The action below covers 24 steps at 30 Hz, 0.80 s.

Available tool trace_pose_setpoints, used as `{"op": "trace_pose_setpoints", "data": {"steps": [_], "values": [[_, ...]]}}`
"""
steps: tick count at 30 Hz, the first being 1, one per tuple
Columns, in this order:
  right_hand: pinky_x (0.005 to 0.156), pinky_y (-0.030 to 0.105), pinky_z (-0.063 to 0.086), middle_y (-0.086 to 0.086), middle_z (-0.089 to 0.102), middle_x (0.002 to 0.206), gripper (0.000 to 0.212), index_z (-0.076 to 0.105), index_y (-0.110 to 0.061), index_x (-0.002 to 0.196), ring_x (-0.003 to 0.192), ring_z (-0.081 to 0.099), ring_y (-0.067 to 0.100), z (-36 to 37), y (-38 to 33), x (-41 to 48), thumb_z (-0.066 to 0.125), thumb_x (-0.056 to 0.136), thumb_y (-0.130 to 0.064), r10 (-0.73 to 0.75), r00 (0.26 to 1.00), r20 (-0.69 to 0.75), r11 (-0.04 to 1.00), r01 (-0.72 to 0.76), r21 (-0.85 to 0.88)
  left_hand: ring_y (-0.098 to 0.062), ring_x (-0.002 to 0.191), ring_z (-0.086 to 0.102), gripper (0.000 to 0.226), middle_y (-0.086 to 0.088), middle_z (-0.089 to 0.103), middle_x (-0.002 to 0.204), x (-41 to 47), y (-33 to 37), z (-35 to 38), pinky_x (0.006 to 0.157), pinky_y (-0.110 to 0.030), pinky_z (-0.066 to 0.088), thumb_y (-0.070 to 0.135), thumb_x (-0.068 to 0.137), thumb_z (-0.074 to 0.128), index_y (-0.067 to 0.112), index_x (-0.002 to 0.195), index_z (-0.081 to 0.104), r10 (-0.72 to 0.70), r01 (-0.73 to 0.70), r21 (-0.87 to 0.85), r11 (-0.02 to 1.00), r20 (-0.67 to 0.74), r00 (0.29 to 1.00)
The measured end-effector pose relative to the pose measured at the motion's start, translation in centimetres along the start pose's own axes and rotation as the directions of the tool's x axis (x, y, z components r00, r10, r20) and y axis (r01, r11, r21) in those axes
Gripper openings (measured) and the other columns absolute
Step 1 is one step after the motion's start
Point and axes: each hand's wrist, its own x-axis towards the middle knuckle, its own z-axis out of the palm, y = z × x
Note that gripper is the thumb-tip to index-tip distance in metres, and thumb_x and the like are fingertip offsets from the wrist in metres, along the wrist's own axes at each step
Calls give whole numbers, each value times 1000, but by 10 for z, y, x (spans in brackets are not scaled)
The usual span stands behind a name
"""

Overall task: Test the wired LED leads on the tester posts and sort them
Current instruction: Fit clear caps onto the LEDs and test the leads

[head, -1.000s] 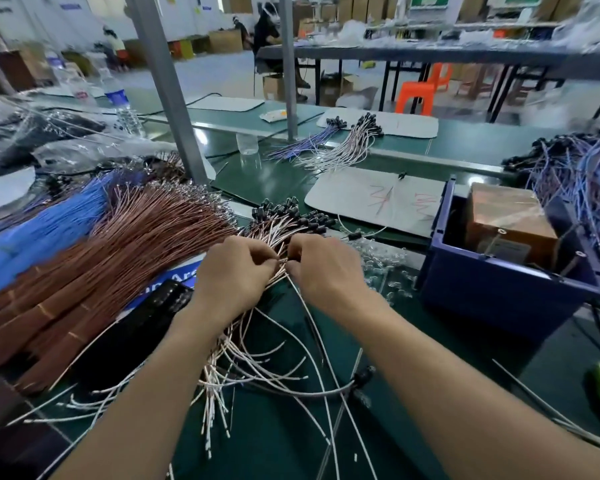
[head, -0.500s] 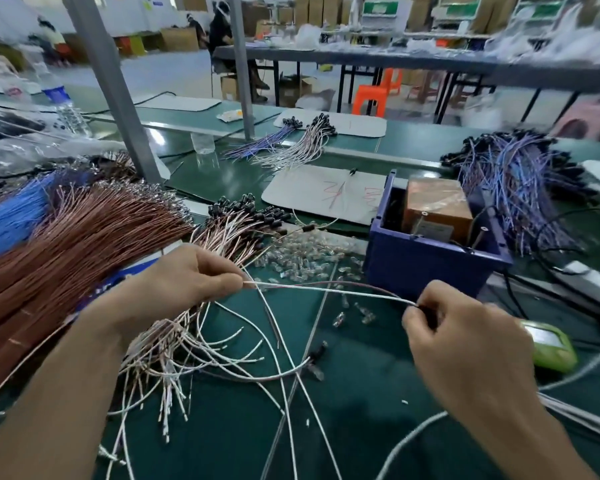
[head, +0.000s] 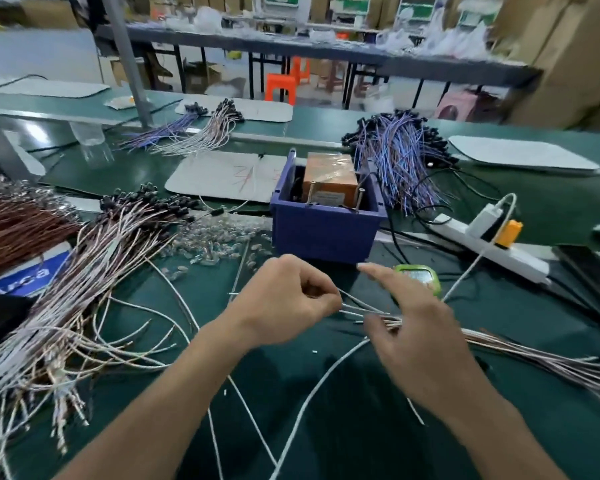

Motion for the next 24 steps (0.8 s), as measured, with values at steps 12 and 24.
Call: {"op": "trace_pose_setpoints", "data": {"steps": [12,24], "values": [[62,11,47,-24,70,73,12,76,-33,80,72,67,-2,22,31,35,73,83,-22,75,997,-24,980,-69,189,-1,53,51,9,11,63,58,0,-30,19,55,-21,42,37,84,70,36,79,78,-211,193,-110,975,-184,960],[64,12,48,-21,71,71,12,76,-28,77,70,66,2,11,72,37,76,79,-16,173,980,-93,982,-165,89,-15,79,65,9,11,72,88,-9,-26,27,71,-31,51,18,96,67,23,98,74,23,213,508,834,-419,908]]}}
